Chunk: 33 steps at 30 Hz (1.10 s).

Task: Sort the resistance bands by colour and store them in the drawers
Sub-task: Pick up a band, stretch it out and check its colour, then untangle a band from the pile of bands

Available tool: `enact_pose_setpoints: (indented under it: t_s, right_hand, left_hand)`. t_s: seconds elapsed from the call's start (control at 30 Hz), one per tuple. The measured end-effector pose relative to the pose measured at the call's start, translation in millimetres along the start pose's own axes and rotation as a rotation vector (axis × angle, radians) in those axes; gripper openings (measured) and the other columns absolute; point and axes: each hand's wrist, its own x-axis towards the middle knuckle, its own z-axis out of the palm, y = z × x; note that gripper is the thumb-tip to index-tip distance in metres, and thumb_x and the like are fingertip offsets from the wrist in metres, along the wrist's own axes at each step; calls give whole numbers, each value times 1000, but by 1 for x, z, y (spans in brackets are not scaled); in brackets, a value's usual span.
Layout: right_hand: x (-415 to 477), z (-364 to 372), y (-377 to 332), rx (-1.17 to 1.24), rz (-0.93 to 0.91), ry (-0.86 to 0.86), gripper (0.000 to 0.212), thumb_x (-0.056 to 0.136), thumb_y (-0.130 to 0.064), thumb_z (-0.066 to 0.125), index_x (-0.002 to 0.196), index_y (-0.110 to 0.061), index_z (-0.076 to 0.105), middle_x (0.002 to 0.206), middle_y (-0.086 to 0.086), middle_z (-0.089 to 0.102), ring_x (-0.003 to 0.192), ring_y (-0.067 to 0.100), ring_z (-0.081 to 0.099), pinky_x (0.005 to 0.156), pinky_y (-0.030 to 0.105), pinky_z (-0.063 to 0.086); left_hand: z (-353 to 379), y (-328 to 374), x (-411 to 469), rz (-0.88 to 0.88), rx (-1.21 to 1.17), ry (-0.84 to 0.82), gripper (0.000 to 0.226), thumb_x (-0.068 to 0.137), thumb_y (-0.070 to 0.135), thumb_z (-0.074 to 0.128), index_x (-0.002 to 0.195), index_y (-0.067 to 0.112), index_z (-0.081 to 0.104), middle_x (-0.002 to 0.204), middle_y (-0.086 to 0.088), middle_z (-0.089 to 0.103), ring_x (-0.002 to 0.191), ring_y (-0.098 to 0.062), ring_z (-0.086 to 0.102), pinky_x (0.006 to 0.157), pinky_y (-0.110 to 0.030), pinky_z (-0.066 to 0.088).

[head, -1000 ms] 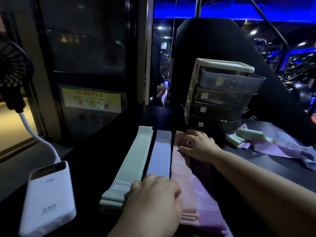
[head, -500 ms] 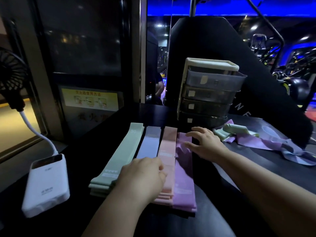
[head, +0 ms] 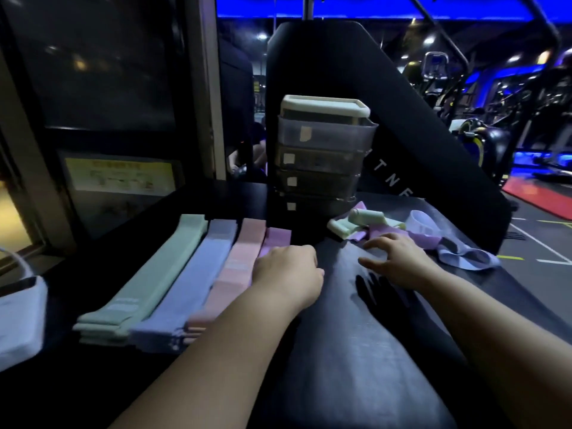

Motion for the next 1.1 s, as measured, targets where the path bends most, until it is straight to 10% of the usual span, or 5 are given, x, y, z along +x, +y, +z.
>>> enact_pose_setpoints:
  t_s: [0.77,0.93,1.1]
  right_hand:
    - [40,-9,138,4,409,156,97,66,-75,65,147,-42,24,149,-3,37,135,28,37,106,48,30]
    - [41,-1,144,64,413,136,81,72,-70,63,142,-45,32,145,-4,42,128,30,45,103,46,31]
    - [41,-3,146,-5,363,164,39,83,-59,59,114,-36,54,109,-4,66,110,26,54,84,35,32]
  left_hand:
    - [97,112,189,-95,-33,103,87,86,61,57,151,24,11,155,-5,16,138,-29,22,108,-44,23]
    - [100,107,212,-124,-74,-12,98,76,72,61,151,33,13,157,-5,14,141,-35,23,110,-52,26]
    - [104,110,220,-46,-128,-24,47,78,61,66,110,30,50,124,-3,50,117,-32,47,94,-44,38]
